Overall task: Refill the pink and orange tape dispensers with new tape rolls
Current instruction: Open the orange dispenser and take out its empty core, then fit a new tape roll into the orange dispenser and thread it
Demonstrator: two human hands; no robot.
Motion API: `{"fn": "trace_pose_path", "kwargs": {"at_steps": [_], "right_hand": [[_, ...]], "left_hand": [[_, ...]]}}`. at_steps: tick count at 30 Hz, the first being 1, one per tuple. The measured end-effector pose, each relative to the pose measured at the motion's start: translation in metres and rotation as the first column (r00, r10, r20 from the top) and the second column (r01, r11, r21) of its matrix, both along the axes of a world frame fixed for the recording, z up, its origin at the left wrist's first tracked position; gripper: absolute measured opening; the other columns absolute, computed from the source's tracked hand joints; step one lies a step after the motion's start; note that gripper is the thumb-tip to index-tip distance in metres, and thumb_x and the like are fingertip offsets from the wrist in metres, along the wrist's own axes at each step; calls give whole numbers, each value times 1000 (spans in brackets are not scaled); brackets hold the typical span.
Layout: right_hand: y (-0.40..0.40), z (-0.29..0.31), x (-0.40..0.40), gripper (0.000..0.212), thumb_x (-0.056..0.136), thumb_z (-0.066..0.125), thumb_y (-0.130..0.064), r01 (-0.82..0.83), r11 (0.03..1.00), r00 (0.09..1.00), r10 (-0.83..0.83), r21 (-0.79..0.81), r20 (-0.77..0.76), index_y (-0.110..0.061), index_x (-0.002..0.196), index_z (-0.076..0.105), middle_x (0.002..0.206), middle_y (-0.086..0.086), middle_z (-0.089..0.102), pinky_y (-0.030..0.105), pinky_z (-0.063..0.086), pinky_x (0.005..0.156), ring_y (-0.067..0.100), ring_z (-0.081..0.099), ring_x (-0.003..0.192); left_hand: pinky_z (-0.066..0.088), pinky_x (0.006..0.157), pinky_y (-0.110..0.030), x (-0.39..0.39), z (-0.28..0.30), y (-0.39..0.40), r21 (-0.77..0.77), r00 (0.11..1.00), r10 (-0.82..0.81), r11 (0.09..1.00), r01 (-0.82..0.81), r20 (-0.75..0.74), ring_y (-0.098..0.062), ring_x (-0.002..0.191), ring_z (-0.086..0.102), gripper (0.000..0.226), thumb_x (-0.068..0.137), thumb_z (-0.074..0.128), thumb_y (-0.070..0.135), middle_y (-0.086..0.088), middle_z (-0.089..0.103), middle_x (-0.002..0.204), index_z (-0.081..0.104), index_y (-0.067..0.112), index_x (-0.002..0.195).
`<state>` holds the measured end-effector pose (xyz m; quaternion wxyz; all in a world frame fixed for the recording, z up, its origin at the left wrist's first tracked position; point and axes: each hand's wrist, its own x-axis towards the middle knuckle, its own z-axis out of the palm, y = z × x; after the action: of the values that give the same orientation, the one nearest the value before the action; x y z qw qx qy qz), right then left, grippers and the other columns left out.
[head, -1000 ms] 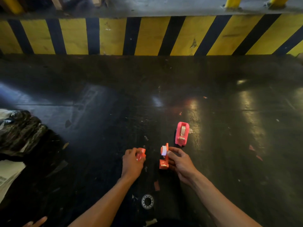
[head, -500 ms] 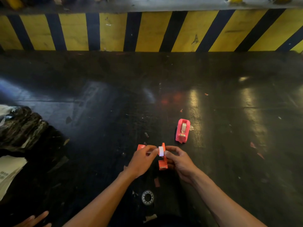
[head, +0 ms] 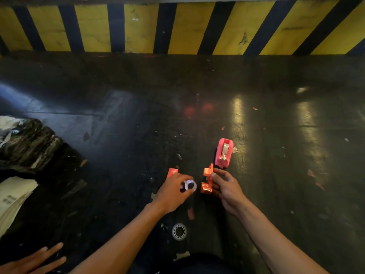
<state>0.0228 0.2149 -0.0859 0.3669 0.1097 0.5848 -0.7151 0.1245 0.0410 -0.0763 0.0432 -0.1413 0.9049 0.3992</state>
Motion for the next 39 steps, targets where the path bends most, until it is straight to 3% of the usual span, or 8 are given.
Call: {"fn": "trace_pose_path", "kwargs": {"at_steps": [3, 9, 13, 17, 22, 29, 35, 39], "right_hand": [[0, -1, 0, 27, 96, 61, -10, 14, 1000, 1000, -14, -1, 3, -10, 123, 59, 104, 16, 73, 37, 58, 66, 24, 73, 82], [1, 2, 2, 26, 96, 61, -9, 22, 1000, 1000, -22, 3, -1, -11, 122, 59, 109, 18, 72, 32, 59, 62, 23, 71, 83], [2, 2, 1, 26, 96, 61, -10, 43, 999, 999, -43, 4, -10, -10, 122, 59, 111, 19, 72, 31, 59, 59, 25, 70, 83], [1, -1, 2, 30, 95, 62, -11, 51, 999, 999, -51, 13, -14, -8, 125, 58, 113, 19, 71, 30, 59, 59, 24, 70, 83], [-1, 0, 4, 27, 95, 62, -11, 32, 999, 999, -32, 19, 2, -12, 123, 59, 113, 17, 73, 37, 57, 69, 29, 71, 94], [1, 5, 3, 26, 95, 62, -11, 15, 999, 1000, -15, 50, 0, -15, 121, 60, 113, 16, 74, 52, 55, 94, 33, 70, 106], [1, 11, 3, 24, 96, 61, -12, 14, 999, 1000, -15, 42, 20, -17, 120, 59, 112, 14, 73, 43, 58, 81, 31, 71, 102], [-1, 12, 3, 27, 96, 61, -12, 9, 999, 1000, -9, 40, 11, -15, 123, 59, 113, 16, 73, 43, 58, 78, 33, 71, 103]], "left_hand": [[48, 103, -37, 9, -8, 1, -163, 976, -185, 966, 202, 115, -11, 119, 54, 33, 93, 66, 25, 1, 61, 126, 64, 22, 126], [48, 105, -38, 19, -15, 6, -351, 960, -245, 894, 277, 132, -15, 128, 46, 50, 92, 65, 34, 3, 50, 138, 49, 30, 139], [53, 93, -33, 24, 11, 7, -219, 915, -352, 894, 392, 199, -10, 110, 54, 33, 95, 61, 35, 5, 52, 127, 54, 28, 127], [51, 95, -34, 33, 20, 1, -69, 730, -519, 793, 605, 446, -14, 114, 53, 49, 88, 71, 38, 5, 48, 132, 51, 33, 132], [50, 92, -36, 35, 17, 3, -122, 622, -550, 687, 716, 557, -23, 115, 53, 54, 89, 71, 29, -6, 48, 133, 48, 24, 138], [50, 98, -33, 34, 12, 4, -123, 745, -484, 796, 593, 459, -18, 120, 53, 52, 90, 68, 27, -1, 47, 140, 46, 27, 137], [50, 104, -32, 29, 17, 3, 37, 941, -255, 967, 253, 223, -8, 122, 54, 55, 88, 71, 31, 7, 51, 137, 46, 30, 138], [56, 96, -34, 19, 19, 2, 139, 1000, -18, 990, 20, -11, -8, 114, 61, 47, 88, 72, 23, 5, 60, 125, 54, 27, 131]]}}
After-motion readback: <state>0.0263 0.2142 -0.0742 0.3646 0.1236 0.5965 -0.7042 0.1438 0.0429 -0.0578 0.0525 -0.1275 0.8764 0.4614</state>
